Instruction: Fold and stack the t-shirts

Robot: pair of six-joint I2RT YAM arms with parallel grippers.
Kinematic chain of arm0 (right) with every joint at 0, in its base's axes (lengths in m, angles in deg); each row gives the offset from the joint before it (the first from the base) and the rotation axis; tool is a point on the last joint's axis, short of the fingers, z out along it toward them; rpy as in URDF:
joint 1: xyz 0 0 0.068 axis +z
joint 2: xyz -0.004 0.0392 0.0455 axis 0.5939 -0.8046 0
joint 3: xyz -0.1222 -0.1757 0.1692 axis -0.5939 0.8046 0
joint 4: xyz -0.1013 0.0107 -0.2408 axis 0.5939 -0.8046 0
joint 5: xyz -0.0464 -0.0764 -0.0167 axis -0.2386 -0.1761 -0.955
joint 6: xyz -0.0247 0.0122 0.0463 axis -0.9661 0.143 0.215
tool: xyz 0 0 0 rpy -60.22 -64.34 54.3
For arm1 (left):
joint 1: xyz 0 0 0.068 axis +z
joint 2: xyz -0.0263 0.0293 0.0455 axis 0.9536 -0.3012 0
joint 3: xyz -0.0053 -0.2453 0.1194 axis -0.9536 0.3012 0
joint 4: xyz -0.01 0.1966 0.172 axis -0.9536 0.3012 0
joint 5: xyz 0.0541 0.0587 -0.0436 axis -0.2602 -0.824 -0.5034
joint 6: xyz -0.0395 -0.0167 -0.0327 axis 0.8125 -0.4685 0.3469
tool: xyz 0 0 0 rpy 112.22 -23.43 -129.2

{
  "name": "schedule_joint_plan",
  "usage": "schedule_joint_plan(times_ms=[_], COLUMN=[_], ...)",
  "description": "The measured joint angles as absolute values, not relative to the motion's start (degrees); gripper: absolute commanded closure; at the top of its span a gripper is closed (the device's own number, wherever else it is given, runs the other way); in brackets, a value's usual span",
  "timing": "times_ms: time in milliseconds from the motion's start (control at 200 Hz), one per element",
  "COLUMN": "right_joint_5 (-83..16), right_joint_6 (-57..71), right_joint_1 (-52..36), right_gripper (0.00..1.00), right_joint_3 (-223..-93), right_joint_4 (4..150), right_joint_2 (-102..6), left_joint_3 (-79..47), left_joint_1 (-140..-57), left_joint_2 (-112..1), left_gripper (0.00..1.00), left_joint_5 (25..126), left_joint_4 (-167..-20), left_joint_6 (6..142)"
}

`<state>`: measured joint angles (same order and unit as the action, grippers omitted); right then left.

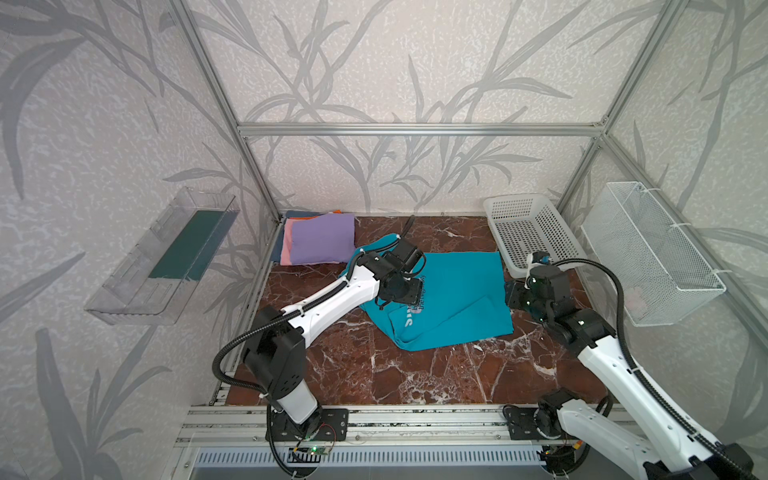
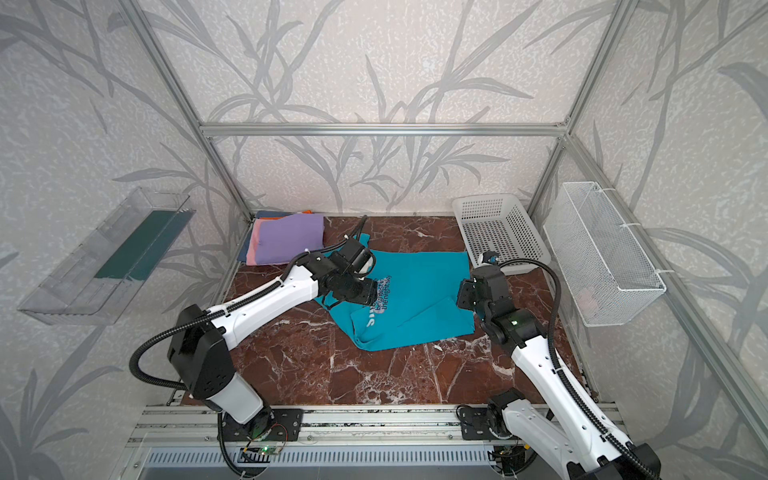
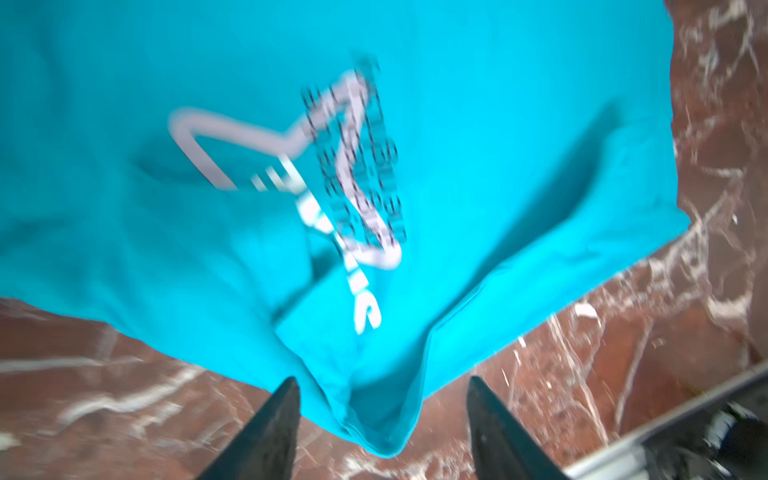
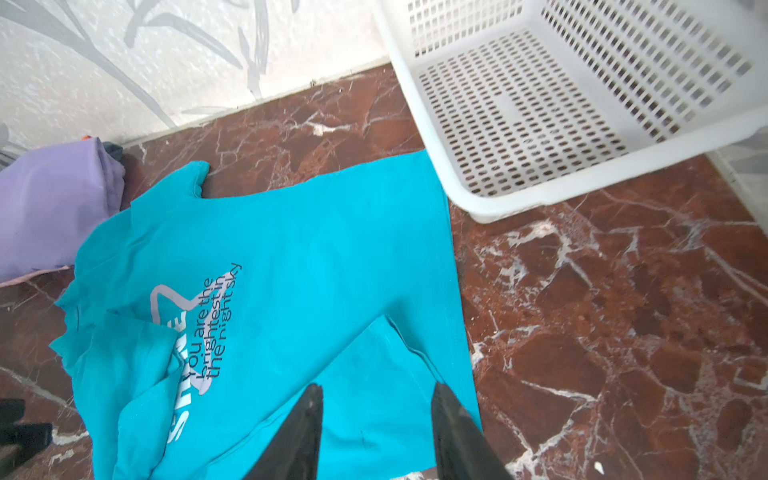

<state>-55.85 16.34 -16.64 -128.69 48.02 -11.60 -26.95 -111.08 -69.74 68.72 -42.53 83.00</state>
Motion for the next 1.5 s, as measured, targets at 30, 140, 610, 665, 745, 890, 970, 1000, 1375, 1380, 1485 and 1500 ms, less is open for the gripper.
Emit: schedule_joint_plan(times_ms=[30, 140, 610, 665, 745, 890, 970, 1000, 1375, 1380, 1485, 1500], right_joint_5=[-56.37, -56.88, -55.94, -55.91, -55.50, -53.99, -53.25, -52.92, -41.45, -41.36, -36.29, -35.48], right_joint_6=[16.07, 15.27, 14.41, 14.28, 14.04, 13.60, 13.32, 13.17, 12.18, 12.21, 12.58, 12.82], right_joint_1=[-16.53, -15.70, -7.81, -7.81, -7.81, -7.68, -7.00, -6.46, 3.47, 3.51, 5.06, 5.30], right_gripper=[0.61, 0.79, 0.77, 0.77, 0.77, 0.78, 0.78, 0.78, 0.68, 0.68, 0.62, 0.61], right_joint_3=[-129.07, -129.87, -130.11, -130.11, -130.16, -130.66, -132.02, -132.82, -151.32, -151.64, -158.83, -159.80], right_joint_4=[48.00, 48.06, 47.65, 47.73, 48.19, 49.37, 50.01, 50.38, 54.86, 54.86, 54.64, 54.53], right_joint_2=[-11.25, -10.86, -21.57, -22.00, -23.25, -27.05, -29.76, -31.03, -55.42, -55.79, -64.95, -66.39], left_joint_3=[-28.79, -34.54, -40.33, -40.31, -39.80, -36.90, -34.78, -33.90, -19.30, -19.04, -15.54, -15.00], left_joint_1=[-110.47, -107.41, -100.83, -100.83, -100.83, -100.83, -100.83, -100.83, -100.79, -100.79, -100.24, -100.02], left_joint_2=[-71.14, -79.03, -97.26, -97.26, -97.19, -94.87, -91.35, -89.54, -69.06, -68.95, -66.55, -66.02], left_gripper=[0.33, 0.31, 0.86, 1.00, 1.00, 1.00, 1.00, 1.00, 1.00, 1.00, 1.00, 1.00], left_joint_5=[67.54, 64.33, 59.08, 59.04, 59.00, 58.93, 59.00, 59.06, 58.84, 58.82, 59.00, 59.13], left_joint_4=[-42.51, -41.33, -32.50, -32.26, -32.22, -31.84, -31.36, -31.23, -29.31, -29.24, -28.89, -28.87], left_joint_6=[82.78, 82.82, 85.92, 86.14, 86.25, 86.23, 86.41, 86.54, 89.57, 89.62, 90.62, 90.78])
